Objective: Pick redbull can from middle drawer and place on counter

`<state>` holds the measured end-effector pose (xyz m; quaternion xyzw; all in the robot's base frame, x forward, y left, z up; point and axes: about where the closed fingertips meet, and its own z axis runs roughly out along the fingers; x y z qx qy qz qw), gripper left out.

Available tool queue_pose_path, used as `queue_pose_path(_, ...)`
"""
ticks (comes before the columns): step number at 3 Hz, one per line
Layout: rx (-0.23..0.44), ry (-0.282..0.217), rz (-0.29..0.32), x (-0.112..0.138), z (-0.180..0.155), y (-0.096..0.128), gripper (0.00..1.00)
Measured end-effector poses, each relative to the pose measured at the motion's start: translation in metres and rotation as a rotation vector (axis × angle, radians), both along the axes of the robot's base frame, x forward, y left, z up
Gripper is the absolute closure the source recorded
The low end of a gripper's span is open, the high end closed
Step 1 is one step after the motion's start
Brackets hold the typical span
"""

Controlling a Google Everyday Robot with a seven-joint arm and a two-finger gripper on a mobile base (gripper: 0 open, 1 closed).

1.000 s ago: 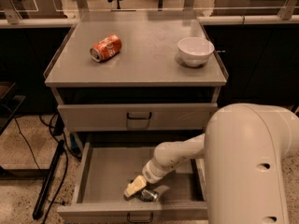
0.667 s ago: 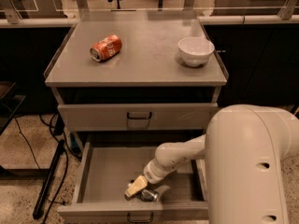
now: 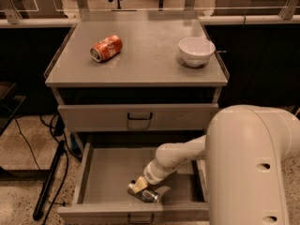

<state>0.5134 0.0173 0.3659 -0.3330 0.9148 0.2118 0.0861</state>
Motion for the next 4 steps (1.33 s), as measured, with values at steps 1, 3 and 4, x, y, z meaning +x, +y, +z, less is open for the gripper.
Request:
queue_pose_path(1,0.0,0.0,0.0,0.0,0.0,0.0,0.66)
queue_pose_path(3,0.0,0.0,0.0,0.0,0.0,0.0,1.0)
queue_pose_path(4,0.0,0.0,0.0,-0.0001,0.0001,0.0,1.0)
